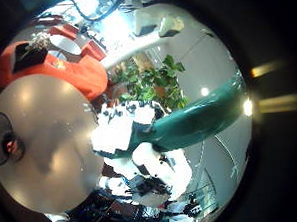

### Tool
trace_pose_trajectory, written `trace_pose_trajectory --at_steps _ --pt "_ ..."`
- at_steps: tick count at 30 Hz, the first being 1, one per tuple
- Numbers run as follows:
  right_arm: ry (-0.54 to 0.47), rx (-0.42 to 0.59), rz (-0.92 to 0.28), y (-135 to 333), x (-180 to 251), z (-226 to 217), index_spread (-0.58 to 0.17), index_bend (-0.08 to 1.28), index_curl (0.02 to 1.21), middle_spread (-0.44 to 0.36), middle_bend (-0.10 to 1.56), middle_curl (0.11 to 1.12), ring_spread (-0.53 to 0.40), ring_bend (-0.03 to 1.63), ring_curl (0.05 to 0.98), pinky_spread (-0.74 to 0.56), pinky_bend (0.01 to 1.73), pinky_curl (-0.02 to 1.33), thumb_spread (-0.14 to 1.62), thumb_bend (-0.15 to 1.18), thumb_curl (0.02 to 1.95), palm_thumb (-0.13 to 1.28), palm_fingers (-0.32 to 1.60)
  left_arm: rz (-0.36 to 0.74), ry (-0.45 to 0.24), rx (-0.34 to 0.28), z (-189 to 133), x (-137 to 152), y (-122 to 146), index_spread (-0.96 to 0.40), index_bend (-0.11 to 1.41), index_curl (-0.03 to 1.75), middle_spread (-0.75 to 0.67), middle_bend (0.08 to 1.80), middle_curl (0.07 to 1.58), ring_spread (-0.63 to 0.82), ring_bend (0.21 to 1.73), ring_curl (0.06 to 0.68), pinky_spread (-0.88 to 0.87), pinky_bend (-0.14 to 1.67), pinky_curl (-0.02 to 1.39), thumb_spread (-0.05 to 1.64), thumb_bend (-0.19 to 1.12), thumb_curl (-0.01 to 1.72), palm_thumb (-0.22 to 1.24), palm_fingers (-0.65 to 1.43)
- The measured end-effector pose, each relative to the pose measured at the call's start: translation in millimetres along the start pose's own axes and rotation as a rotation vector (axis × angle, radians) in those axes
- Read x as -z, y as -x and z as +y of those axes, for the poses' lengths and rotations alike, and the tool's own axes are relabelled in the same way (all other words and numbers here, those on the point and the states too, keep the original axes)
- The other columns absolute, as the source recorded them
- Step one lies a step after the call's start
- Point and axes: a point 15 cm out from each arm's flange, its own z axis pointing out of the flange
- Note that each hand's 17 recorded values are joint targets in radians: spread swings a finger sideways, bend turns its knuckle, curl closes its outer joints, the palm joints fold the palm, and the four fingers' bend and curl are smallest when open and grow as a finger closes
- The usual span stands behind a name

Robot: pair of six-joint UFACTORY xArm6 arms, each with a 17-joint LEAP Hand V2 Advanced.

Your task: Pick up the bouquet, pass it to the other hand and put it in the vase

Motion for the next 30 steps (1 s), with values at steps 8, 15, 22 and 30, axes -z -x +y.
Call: trace_pose_trajectory --at_steps 8,15,22,30 --pt "-0.002 -0.003 0.003 -7 -3 -3 -0.239 1.15 0.94 -0.117 1.4 0.8 -0.178 1.48 0.701 -0.17 1.23 0.95 0.87 0.03 1.53 1.09 1.13 -0.003 0.004 0.012 -3 -3 1 0.11 0.19 0.33 0.1 0.55 0.49 0.36 0.59 0.197 0.38 0.21 0.31 0.89 -0.02 0.35 0.44 0.4" --pt "-0.005 -0.006 0.008 -8 -3 -4 -0.238 1.15 0.94 -0.117 1.4 0.79 -0.176 1.48 0.701 -0.17 1.21 0.97 0.88 0.03 1.55 1.09 1.13 0.012 0.011 0.046 -6 -7 2 -0.06 0.17 0.37 -0.14 0.73 0.63 -0.18 0.96 0.301 -0.12 0.55 0.4 0.92 0.01 0.38 0.64 1.0" --pt "-0.042 -0.02 0.046 -17 2 -12 -0.239 1.15 0.94 -0.122 1.4 0.79 -0.177 1.47 0.703 -0.18 1.2 0.99 0.89 -0.03 1.53 1.03 1.12 0.041 -0.026 0.033 -18 -6 -3 -0.32 0.42 0.54 -0.34 0.84 0.84 -0.4 1.29 0.475 -0.44 1.1 0.64 0.93 0.13 0.5 0.99 1.21" --pt "-0.083 -0.094 0.022 -35 8 -7 -0.275 0.95 0.91 -0.145 1.26 0.76 -0.196 1.39 0.668 -0.26 1.18 0.92 0.95 -0.04 1.22 0.85 0.92 -0.001 -0.137 -0.055 -31 8 -14 -0.53 0.67 0.79 -0.46 0.98 0.99 -0.42 1.44 0.547 -0.51 1.27 0.75 0.97 0.16 0.61 1.09 1.07"
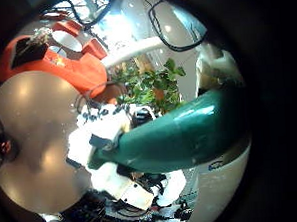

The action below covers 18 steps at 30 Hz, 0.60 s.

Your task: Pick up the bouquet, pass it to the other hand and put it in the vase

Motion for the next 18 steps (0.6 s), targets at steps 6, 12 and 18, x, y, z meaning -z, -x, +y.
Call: trace_pose_trajectory --at_steps 6,12,18 --pt "-0.06 -0.02 0.025 -7 11 -10 -0.328 0.61 0.83 -0.161 1.07 0.71 -0.217 1.3 0.612 -0.37 1.17 0.84 0.98 -0.03 1.01 0.82 0.52 -0.075 -0.098 -0.073 -10 16 -8 -0.61 0.71 0.93 -0.51 1.03 1.05 -0.42 1.5 0.569 -0.53 1.3 0.8 1.01 0.16 0.68 1.11 1.01" --pt "-0.117 -0.012 0.082 -10 23 -19 -0.341 0.53 0.75 -0.129 0.85 0.63 -0.152 1.1 0.533 -0.16 0.99 0.78 0.98 -0.03 0.88 0.84 0.09 -0.141 -0.185 -0.154 -21 29 -23 -0.66 0.71 1.05 -0.54 1.05 1.09 -0.41 1.53 0.576 -0.54 1.32 0.83 1.03 0.15 0.72 1.11 0.97" --pt "-0.16 -0.089 0.116 -21 32 -25 -0.301 0.44 0.63 -0.052 0.66 0.52 0.001 0.94 0.436 0.18 0.88 0.69 0.98 -0.02 0.79 0.84 0.0 -0.255 -0.238 -0.215 -22 50 -34 -0.7 0.69 1.15 -0.56 1.06 1.12 -0.4 1.55 0.579 -0.54 1.33 0.87 1.05 0.13 0.77 1.11 0.95"
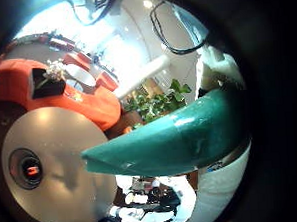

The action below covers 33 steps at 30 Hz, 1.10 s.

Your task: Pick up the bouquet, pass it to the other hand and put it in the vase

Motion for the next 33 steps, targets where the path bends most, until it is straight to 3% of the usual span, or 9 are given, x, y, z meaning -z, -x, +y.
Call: trace_pose_trajectory --at_steps 7,11,16,33 --pt "-0.027 -0.087 0.192 -45 20 -2 -0.266 0.37 0.55 0.014 0.54 0.45 0.119 0.79 0.362 0.37 0.74 0.57 0.97 -0.02 0.72 0.85 0.0 -0.086 -0.06 -0.036 -3 23 1 -0.73 0.66 1.24 -0.57 1.07 1.14 -0.4 1.57 0.576 -0.55 1.33 0.89 1.07 0.12 0.81 1.1 0.94" --pt "-0.056 -0.08 0.301 -61 34 -5 -0.258 0.33 0.51 0.031 0.48 0.42 0.148 0.74 0.329 0.43 0.69 0.52 0.97 -0.02 0.69 0.85 0.04 -0.144 -0.084 -0.055 -3 35 7 -0.74 0.64 1.28 -0.57 1.06 1.15 -0.4 1.57 0.574 -0.55 1.32 0.9 1.08 0.11 0.83 1.1 0.94" --pt "-0.062 -0.072 0.328 -63 40 -5 -0.253 0.29 0.47 0.039 0.43 0.39 0.171 0.68 0.302 0.46 0.64 0.47 0.97 -0.02 0.66 0.86 0.09 -0.181 -0.095 -0.066 -1 40 12 -0.74 0.62 1.32 -0.58 1.06 1.16 -0.39 1.57 0.57 -0.56 1.31 0.91 1.08 0.1 0.86 1.1 0.94" --pt "-0.077 -0.088 0.368 -76 56 -4 -0.252 0.19 0.42 0.052 0.29 0.36 0.188 0.56 0.251 0.48 0.55 0.37 0.96 -0.02 0.61 0.87 0.22 -0.171 -0.129 0.036 18 53 77 -0.75 0.56 1.4 -0.59 1.02 1.18 -0.4 1.56 0.56 -0.57 1.28 0.94 1.1 0.07 0.91 1.11 0.96"
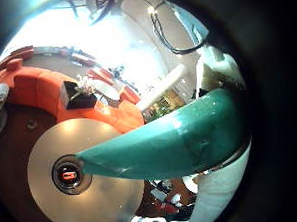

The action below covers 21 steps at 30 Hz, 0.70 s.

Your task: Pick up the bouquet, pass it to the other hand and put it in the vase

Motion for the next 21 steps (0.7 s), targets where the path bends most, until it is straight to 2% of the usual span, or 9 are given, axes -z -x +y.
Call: trace_pose_trajectory --at_steps 15,21 --pt "0.005 -0.003 0.008 -3 -1 1 -0.25 0.18 0.38 0.045 0.24 0.35 0.191 0.53 0.237 0.48 0.52 0.32 0.96 -0.02 0.59 0.87 0.27 -0.004 -0.004 0.051 15 0 36 -0.74 0.52 1.44 -0.6 0.99 1.19 -0.4 1.54 0.557 -0.58 1.24 0.96 1.11 0.04 0.94 1.12 0.99" --pt "0.013 -0.01 0.029 -9 -2 2 -0.251 0.18 0.38 0.044 0.23 0.36 0.191 0.52 0.233 0.48 0.51 0.31 0.96 -0.02 0.59 0.87 0.28 -0.013 -0.001 0.077 25 -2 64 -0.74 0.5 1.45 -0.6 0.98 1.2 -0.4 1.53 0.557 -0.59 1.23 0.96 1.11 0.03 0.95 1.12 0.99"
